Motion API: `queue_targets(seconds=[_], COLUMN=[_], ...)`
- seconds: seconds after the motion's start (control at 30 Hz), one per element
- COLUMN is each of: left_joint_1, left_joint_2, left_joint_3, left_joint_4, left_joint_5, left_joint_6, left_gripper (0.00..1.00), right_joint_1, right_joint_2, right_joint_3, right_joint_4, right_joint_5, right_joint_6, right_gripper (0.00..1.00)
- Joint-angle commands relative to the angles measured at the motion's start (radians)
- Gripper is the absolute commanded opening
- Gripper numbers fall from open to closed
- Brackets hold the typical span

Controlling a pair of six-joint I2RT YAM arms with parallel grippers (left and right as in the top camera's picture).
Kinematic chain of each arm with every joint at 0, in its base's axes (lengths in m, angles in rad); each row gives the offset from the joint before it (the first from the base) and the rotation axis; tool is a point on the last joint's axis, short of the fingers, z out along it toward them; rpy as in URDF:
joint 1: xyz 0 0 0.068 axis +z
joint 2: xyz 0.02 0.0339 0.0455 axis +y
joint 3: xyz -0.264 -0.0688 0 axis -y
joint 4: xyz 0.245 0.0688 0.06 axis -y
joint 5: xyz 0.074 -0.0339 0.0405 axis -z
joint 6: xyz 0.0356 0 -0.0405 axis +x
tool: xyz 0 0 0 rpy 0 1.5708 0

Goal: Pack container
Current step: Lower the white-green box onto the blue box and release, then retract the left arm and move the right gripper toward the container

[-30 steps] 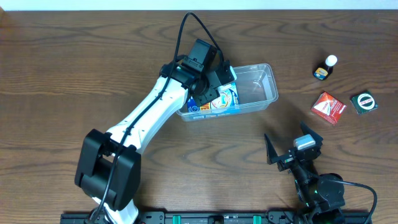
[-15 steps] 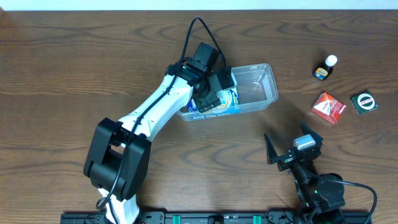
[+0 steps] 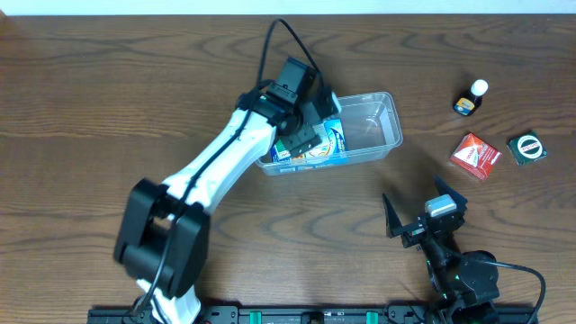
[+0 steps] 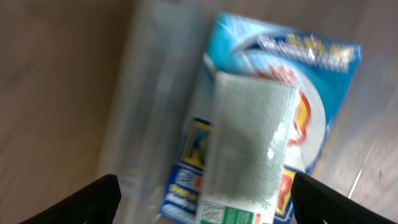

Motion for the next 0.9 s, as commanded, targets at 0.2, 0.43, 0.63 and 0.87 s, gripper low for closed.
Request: queue_targets(seconds=[0.2, 0.43, 0.63, 0.87], left_joint_1=[0.195, 0.430, 0.560, 0.607], left_joint_2=[-0.309, -0.387, -0.383, -0.383], left_joint_3=[0.008, 0.008, 0.004, 0.003], left_joint_4=[0.029, -0.043, -0.145, -0.192], left_joint_5=[-0.295, -0.296, -0.296, -0.296], left_joint_6=[-0.808, -0.859, -0.860, -0.859], left_gripper=[0.99, 0.98, 0.98, 0.98], right_joint_1=[-0.011, -0.011, -0.011, -0.011], right_joint_2=[-0.005, -0.005, -0.005, -0.004], right_joint_3=[-0.002, -0.002, -0.002, 0.010], right_joint_4=[-0.004, -0.004, -0.003, 0.012], right_joint_5=[-0.007, -0.007, -0.002, -0.041], right_joint_6=[-0.009, -0.009, -0.010, 0.081], right_gripper=[0.99, 0.99, 0.99, 0.99])
